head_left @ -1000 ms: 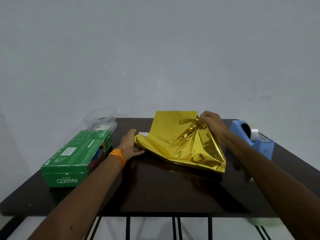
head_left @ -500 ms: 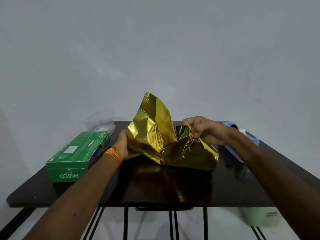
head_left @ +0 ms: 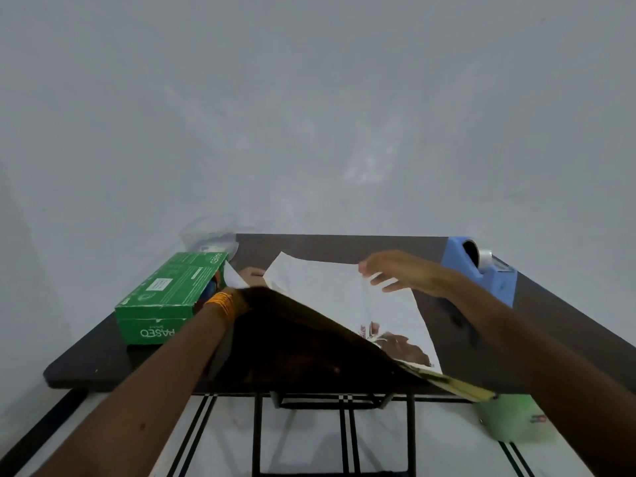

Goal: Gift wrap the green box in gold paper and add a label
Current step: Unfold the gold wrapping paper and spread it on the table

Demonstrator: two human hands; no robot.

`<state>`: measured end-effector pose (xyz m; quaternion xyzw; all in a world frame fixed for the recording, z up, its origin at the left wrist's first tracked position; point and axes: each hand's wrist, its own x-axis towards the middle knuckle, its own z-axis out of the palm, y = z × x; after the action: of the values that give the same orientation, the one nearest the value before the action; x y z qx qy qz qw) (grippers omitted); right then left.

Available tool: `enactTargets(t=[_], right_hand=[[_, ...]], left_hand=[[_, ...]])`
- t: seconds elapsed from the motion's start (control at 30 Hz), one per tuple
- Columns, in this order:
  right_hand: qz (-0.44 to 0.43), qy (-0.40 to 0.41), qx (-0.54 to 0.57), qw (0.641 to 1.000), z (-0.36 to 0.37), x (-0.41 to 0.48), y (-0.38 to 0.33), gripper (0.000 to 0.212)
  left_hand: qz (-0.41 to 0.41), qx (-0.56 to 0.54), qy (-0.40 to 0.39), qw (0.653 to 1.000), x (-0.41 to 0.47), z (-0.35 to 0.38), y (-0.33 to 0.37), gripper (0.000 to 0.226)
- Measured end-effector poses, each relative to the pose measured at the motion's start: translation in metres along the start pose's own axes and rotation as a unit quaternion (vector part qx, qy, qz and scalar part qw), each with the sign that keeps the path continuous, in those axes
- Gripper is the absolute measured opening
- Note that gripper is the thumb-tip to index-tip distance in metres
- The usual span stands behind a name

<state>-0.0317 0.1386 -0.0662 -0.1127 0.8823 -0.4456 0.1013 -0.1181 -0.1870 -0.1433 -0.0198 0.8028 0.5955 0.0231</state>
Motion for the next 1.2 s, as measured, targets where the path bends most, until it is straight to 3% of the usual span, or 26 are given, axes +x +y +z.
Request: enactTargets(t=[0.07, 0.2, 0.43, 0.6, 0.77, 0.93, 1.07, 1.2], right_hand=[[0.009, 0.019, -0.149, 0.989, 0.006, 0.012, 0.017, 0.048], [0.046, 0.014, -0.234, 0.971, 0.016, 0.028, 0.049, 0.060], [0.075, 0.037, -0.270, 0.959, 0.026, 0.052, 0.070, 0.070], [0.051, 0.079, -0.266, 0.959, 0.026, 0.071, 0.083, 0.051], [0.022, 0.181, -0.291, 0.939, 0.024, 0.083, 0.087, 0.061], [0.054, 0.144, -0.237, 0.959, 0.015, 0.096, 0.093, 0.068], [0.044, 0.205, -0.266, 0.941, 0.008, 0.105, 0.097, 0.064], [0.066, 0.153, -0.279, 0.946, 0.004, 0.116, 0.099, 0.072]], left_hand=[[0.022, 0.039, -0.004, 0.999, -0.006, 0.003, 0.004, 0.064], [0.053, 0.080, -0.005, 0.995, -0.017, 0.011, 0.012, 0.072], [0.037, -0.007, 0.006, 0.999, -0.009, 0.017, 0.010, 0.038], [0.035, -0.024, 0.016, 0.999, 0.002, 0.022, 0.015, 0.015], [0.008, -0.059, 0.007, 0.998, 0.022, 0.025, 0.020, 0.023], [-0.003, -0.061, -0.006, 0.998, 0.042, 0.034, 0.026, 0.025], [0.041, -0.029, 0.061, 0.997, 0.057, 0.042, 0.016, 0.028], [0.066, -0.033, 0.111, 0.991, 0.067, 0.048, 0.010, 0.033]])
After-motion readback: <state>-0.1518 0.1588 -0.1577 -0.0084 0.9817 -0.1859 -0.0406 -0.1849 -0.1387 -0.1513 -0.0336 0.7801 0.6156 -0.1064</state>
